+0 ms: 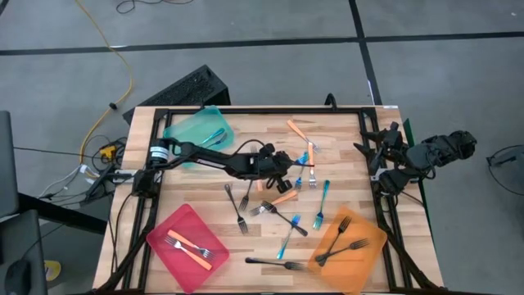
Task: Sort silverware by color (type)
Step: Put the blue fork into the blue bin
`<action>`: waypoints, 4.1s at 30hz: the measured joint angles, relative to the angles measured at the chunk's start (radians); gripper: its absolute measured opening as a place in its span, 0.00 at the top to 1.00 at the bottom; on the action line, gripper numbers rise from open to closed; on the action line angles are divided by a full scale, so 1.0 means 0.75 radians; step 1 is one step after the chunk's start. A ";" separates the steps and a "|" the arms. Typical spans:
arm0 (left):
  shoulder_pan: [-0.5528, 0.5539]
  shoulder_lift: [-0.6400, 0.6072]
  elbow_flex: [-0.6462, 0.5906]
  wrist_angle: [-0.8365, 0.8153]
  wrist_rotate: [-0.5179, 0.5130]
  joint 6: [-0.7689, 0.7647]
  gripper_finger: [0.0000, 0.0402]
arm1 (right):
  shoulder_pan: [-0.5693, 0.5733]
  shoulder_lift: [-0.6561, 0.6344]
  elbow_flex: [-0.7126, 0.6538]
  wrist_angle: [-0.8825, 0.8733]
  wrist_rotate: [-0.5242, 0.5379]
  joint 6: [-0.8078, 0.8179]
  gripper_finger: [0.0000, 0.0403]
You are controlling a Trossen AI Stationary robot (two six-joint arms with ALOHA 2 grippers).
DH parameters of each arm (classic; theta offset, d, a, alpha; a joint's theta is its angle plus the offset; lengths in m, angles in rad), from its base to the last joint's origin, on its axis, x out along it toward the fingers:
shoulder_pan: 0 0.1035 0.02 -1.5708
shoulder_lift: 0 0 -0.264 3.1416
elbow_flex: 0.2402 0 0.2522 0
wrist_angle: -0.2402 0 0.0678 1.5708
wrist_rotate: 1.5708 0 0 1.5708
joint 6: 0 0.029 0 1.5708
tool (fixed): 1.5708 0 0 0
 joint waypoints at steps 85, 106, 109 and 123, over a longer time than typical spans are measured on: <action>0.236 -1.301 -0.815 -0.917 -0.322 -0.470 1.00 | 0.000 0.000 0.000 -0.002 0.002 0.001 0.40; 0.279 -1.347 -0.814 -0.829 -0.264 -0.307 1.00 | 0.000 0.000 0.000 -0.026 0.054 0.035 0.40; 0.349 -1.346 -0.814 -0.771 -0.200 -0.247 1.00 | 0.000 0.000 0.001 -0.035 0.073 0.052 0.40; 0.706 -1.345 -0.879 -0.555 -0.032 -0.077 1.00 | 0.000 0.000 0.001 -0.036 0.076 0.059 0.40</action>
